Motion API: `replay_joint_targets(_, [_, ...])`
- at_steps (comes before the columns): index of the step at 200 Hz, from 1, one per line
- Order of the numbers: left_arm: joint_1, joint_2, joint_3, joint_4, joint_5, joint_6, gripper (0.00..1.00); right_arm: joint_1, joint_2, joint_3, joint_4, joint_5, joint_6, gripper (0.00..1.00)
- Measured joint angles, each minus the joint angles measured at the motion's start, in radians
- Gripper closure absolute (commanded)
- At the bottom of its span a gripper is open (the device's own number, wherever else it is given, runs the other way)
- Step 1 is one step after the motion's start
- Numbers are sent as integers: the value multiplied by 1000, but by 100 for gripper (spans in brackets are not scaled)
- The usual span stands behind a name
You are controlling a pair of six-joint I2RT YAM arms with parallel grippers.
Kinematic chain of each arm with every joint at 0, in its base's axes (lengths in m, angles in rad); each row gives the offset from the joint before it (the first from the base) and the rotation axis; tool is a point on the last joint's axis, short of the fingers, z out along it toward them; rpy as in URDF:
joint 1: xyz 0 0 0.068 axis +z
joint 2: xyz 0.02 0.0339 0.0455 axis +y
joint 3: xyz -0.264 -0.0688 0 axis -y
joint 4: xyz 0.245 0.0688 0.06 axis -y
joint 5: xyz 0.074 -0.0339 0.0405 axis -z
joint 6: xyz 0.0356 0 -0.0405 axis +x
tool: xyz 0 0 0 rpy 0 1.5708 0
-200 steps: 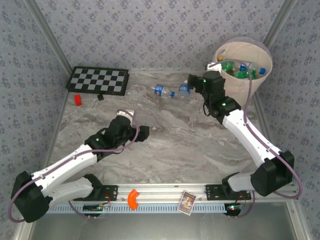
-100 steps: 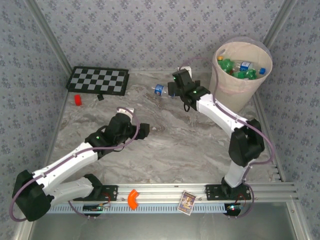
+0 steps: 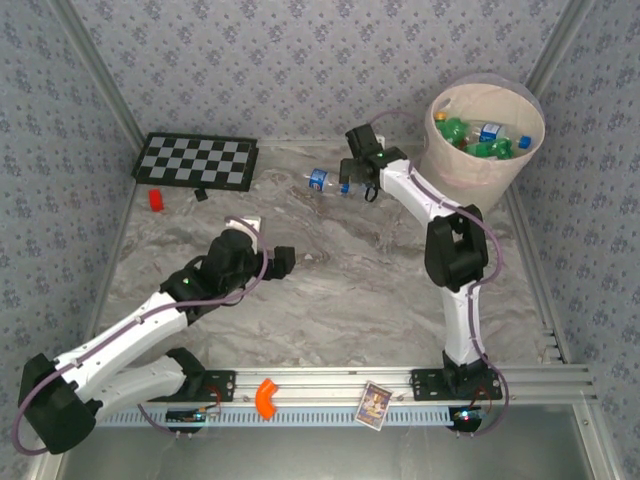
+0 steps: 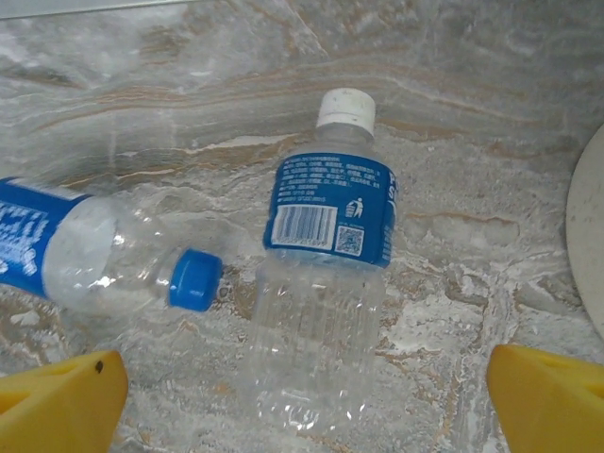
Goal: Put the plastic bottles in the bin
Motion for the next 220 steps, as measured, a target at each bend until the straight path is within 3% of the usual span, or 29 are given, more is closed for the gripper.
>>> replay_joint_targets(49, [3, -39, -38, -3, 2, -8, 0, -56, 127, 143, -85, -112, 75, 14])
replay_joint_targets(73, [10, -47, -40, -4, 2, -8, 0, -73, 163, 151, -105, -157, 97, 16])
replay_joint_targets(88, [14, -53, -45, -2, 2, -8, 0, -78, 182, 151, -113, -185, 110, 22])
replay_joint_targets(124, [18, -56, -57, -2, 10, -8, 0, -88, 208, 151, -117, -261, 128, 23])
replay_joint_targets(202, [18, -56, -60, -2, 10, -8, 0, -100, 241, 157, -125, -281, 131, 22])
replay_joint_targets(220, [19, -56, -60, -2, 13, -8, 0, -102, 245, 157, -125, -281, 133, 29])
